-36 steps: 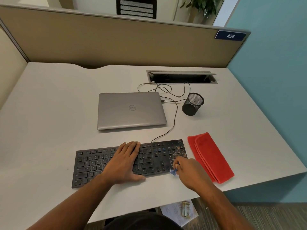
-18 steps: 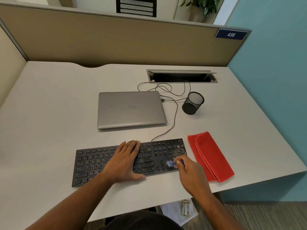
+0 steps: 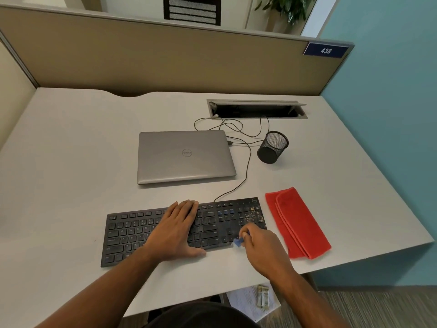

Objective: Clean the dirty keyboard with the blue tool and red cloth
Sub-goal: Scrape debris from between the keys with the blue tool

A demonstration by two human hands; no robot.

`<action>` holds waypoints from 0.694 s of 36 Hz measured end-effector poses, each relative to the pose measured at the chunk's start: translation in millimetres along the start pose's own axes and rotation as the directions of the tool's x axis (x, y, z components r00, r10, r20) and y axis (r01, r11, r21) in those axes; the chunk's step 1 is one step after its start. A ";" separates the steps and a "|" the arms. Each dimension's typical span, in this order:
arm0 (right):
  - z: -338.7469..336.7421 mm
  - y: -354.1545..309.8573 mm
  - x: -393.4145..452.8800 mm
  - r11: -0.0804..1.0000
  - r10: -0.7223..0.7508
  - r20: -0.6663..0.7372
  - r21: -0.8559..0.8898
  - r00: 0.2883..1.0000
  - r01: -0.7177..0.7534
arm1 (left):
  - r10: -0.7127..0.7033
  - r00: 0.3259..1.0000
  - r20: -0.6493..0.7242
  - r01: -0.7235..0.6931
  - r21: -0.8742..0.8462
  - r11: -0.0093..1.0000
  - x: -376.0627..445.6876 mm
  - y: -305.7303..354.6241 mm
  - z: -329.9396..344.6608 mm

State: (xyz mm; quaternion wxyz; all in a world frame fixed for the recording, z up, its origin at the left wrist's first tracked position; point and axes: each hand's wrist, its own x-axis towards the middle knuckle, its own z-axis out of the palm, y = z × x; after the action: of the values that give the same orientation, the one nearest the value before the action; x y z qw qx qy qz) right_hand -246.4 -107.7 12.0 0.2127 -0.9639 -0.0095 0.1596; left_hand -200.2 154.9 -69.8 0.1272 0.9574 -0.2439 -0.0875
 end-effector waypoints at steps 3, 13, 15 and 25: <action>2.2 -1.6 -0.5 0.999 -0.011 -0.094 0.044 0.995 0.015 | 0.001 1.000 -0.005 -0.001 0.007 1.000 -0.5 -0.3 0.8; 4.4 -5.1 -6.7 0.998 -0.025 0.022 -0.056 0.999 0.027 | 0.000 1.000 -0.001 0.000 0.009 1.000 0.6 -1.1 1.8; 3.3 -7.6 -7.0 0.999 -0.034 -0.034 -0.008 0.999 0.033 | -0.001 1.000 0.003 0.001 0.008 1.000 0.6 -0.7 1.4; 9.6 -19.9 -4.9 0.995 -0.076 0.021 -0.066 0.997 0.077 | 0.003 1.000 -0.012 -0.003 0.009 1.000 0.6 -1.3 2.9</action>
State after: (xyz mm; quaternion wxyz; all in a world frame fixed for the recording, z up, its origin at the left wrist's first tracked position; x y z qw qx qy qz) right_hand -253.1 -86.1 13.5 0.1863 -0.9679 -0.0537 0.1598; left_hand -199.8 155.1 -73.1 0.1246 0.9582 -0.2448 -0.0803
